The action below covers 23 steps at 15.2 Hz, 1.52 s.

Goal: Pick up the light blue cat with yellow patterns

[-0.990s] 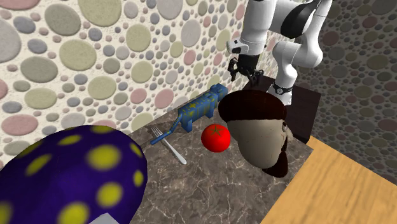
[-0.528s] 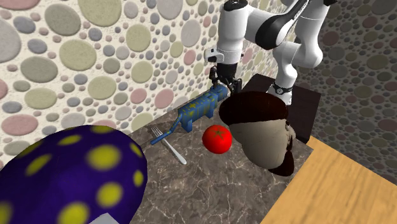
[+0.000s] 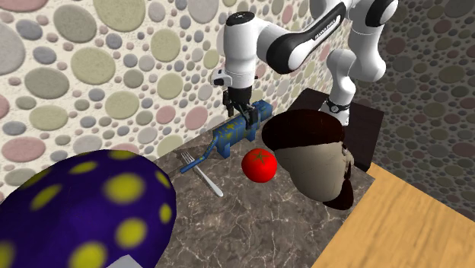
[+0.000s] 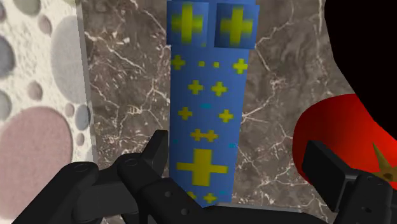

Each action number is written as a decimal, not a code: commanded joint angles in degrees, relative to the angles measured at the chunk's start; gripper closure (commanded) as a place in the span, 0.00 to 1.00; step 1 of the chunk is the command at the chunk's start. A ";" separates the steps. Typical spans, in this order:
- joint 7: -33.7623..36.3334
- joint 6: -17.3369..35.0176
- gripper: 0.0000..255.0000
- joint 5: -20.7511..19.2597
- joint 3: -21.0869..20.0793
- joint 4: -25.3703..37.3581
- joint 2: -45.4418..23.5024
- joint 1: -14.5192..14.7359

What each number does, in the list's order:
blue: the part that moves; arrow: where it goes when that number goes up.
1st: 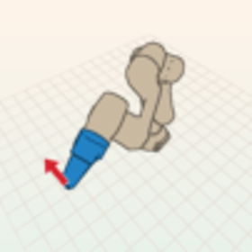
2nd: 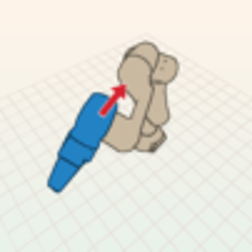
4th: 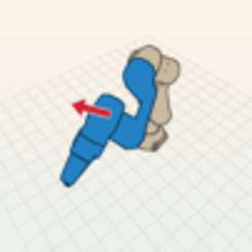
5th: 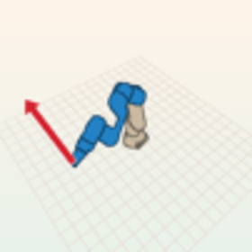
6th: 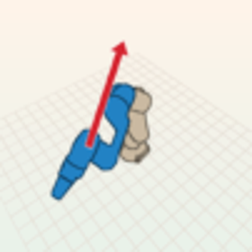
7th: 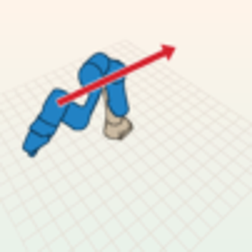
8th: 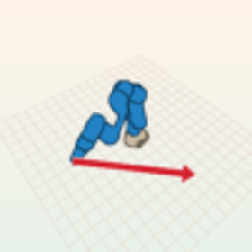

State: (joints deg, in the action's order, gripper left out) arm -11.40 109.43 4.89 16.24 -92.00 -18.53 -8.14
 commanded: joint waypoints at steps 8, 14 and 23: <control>-1.98 1.11 0.00 3.24 -0.29 8.52 -9.56 -2.89; -2.12 2.89 1.00 3.43 -0.39 7.20 -10.04 -2.87; -2.06 2.17 1.00 3.35 -0.35 7.75 -9.86 -2.88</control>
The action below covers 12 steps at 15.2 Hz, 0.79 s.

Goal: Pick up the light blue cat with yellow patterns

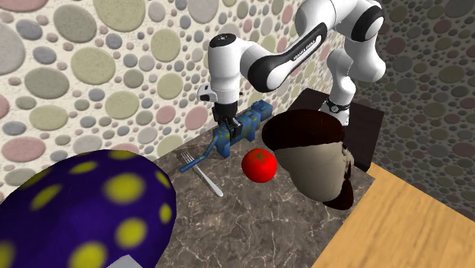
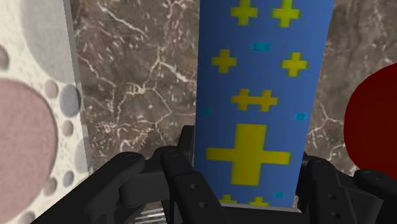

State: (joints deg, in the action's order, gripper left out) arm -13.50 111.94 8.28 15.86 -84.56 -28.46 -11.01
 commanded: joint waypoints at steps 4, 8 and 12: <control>0.23 -3.07 1.00 -0.29 0.16 2.41 0.73 -0.06; 0.40 -5.91 1.00 -0.48 0.27 4.81 1.19 -0.17; 0.55 -8.86 1.00 -0.60 0.36 7.55 1.43 -0.33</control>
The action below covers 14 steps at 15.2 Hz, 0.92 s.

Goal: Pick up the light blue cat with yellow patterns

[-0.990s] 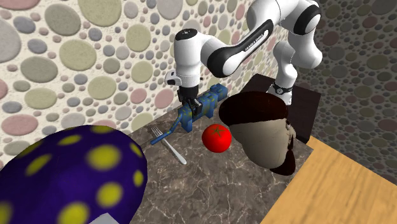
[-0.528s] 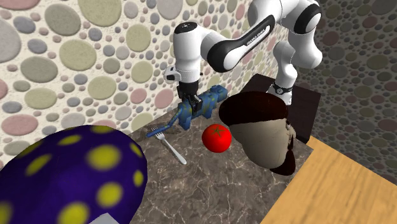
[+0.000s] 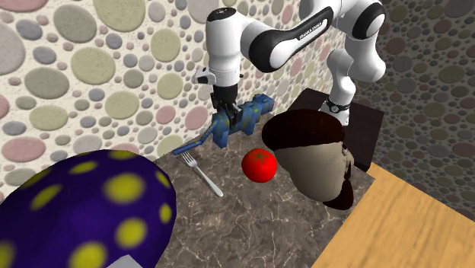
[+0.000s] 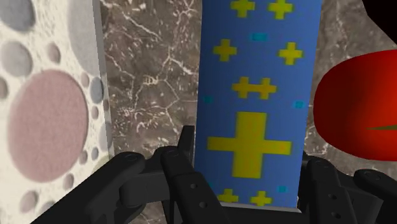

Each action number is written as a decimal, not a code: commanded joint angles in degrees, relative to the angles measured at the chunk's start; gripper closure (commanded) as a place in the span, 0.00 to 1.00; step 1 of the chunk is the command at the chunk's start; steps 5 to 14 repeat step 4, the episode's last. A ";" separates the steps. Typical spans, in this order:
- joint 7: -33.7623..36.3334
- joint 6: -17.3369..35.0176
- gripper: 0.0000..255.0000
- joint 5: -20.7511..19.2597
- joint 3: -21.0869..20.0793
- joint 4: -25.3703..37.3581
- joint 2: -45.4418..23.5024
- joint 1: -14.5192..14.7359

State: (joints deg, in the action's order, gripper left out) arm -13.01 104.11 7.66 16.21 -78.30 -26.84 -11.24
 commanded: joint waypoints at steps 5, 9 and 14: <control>0.14 -2.67 1.00 -0.02 0.04 2.91 -0.17 -0.22; 0.14 -2.67 1.00 -0.02 0.04 2.91 -0.17 -0.22; 0.14 -2.67 1.00 -0.02 0.04 2.91 -0.17 -0.22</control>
